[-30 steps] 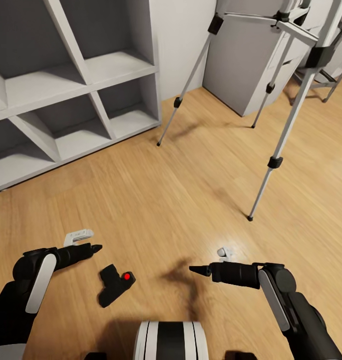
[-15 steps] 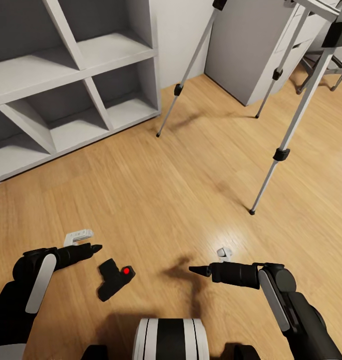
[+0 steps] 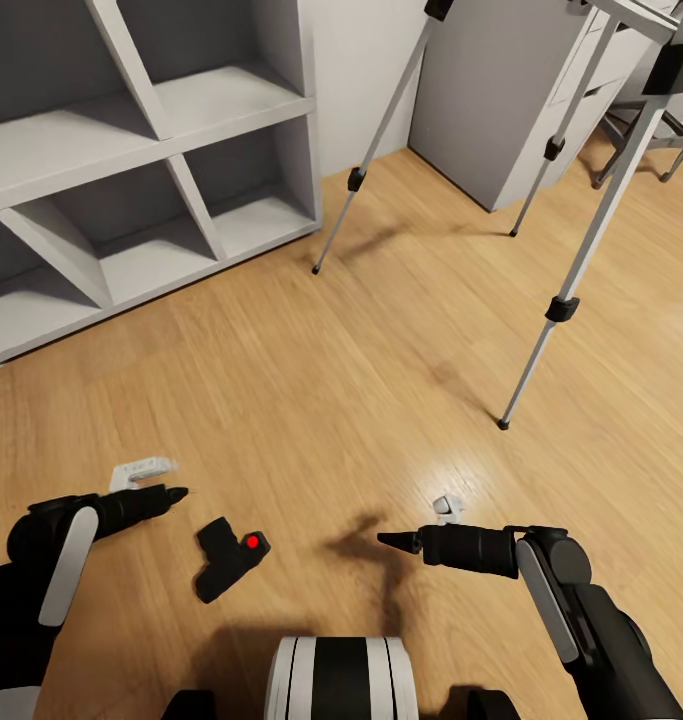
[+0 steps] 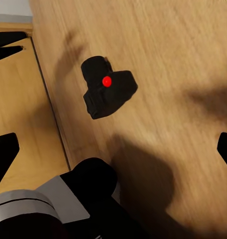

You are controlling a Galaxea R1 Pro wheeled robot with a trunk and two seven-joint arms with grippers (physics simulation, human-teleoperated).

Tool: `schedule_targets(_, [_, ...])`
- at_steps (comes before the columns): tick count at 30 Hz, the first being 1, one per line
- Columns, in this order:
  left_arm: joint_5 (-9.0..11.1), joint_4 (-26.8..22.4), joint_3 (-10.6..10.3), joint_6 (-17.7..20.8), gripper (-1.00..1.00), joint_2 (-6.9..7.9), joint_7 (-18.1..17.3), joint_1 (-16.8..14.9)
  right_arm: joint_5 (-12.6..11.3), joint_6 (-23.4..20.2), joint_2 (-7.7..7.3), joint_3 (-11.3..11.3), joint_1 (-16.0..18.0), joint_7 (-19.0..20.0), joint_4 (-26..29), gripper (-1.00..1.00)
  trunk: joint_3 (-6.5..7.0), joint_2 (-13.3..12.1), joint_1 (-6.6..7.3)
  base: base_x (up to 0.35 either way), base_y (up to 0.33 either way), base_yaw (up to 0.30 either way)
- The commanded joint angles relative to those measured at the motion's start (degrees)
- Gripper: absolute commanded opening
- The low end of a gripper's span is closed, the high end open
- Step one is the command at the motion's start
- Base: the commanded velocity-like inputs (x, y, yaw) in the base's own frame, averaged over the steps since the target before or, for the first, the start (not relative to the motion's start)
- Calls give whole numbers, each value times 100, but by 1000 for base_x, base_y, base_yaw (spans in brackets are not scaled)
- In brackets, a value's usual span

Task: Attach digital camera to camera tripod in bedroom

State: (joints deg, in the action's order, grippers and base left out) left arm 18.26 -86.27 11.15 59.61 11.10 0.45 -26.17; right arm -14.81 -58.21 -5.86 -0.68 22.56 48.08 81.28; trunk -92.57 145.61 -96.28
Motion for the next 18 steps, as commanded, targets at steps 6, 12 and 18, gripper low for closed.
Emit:
schedule_targets(6, [-187, -33, 28, -165, 100, 527, -379, -2, 4, -3, -3, -2, 3, -4, -5, 100, -3, 1, 1, 0, 0, 0])
schedule_targets(12, [-288, 2, 28, -522, 100, 959, -2225, 24, 4, 11, -3, -2, 3, -23, -6, 100, -3, 1, 1, 0, 0, 0])
schedule_targets(18, [-657, -1, 22, -685, 100, 1121, -2801, 285, 4, 15, -3, -2, 3, -26, -7, 100, -3, 1, 1, 0, 0, 0])
